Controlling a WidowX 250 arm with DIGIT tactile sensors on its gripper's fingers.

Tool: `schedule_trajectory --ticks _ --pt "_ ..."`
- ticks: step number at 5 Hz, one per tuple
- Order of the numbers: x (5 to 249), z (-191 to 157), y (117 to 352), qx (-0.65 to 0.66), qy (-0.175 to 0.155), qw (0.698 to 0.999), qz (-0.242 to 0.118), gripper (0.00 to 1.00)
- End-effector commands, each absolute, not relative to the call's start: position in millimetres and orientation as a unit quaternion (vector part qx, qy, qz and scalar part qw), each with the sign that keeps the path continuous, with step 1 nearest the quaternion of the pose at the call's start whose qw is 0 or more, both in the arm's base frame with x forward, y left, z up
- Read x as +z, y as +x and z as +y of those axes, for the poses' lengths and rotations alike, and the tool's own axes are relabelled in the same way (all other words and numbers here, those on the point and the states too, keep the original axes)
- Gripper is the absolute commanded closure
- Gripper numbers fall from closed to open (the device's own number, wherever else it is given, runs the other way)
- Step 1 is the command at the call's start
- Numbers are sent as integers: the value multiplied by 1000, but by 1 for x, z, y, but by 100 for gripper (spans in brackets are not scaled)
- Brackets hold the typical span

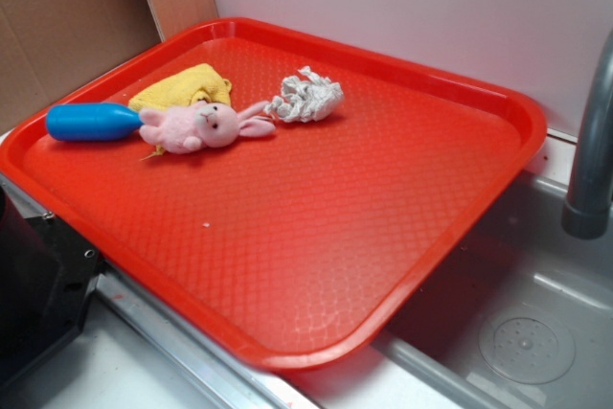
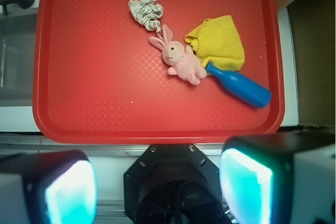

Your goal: Grab the blue bottle.

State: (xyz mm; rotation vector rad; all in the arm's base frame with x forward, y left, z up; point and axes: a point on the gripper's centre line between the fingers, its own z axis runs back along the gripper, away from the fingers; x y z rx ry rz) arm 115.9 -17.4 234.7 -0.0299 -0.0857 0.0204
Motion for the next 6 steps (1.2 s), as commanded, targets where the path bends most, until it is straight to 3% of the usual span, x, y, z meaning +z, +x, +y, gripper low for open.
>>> schedule_trajectory --ticks 1,3,5,6 --pt "235 -17 116 10 -15 999 -43 0" --pt "228 1 120 -31 0 998 -56 0" --pt "192 38 135 -187 24 976 -105 0" --pt "172 54 143 -259 11 957 -129 0"
